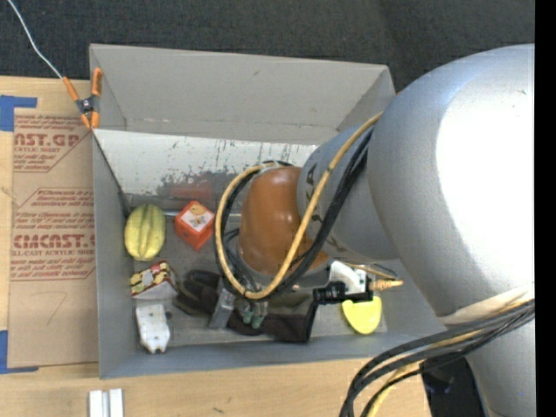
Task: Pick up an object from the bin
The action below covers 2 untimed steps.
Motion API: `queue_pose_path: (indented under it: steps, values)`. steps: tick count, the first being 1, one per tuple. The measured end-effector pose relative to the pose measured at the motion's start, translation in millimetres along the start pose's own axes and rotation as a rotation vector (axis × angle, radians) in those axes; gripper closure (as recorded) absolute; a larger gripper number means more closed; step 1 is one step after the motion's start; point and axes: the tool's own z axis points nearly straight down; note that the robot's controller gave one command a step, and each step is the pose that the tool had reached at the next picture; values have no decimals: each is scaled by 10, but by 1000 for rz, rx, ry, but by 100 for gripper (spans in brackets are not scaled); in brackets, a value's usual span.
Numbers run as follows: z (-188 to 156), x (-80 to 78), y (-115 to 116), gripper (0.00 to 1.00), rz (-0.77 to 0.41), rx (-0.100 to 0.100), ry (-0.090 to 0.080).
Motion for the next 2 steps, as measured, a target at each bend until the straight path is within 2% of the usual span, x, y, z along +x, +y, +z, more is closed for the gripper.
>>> queue_pose_path:
  steps: [1,2]
  values:
    - [0,0,0,100,0,0,0]
    - [-115,26,-20,100,0,7,10]
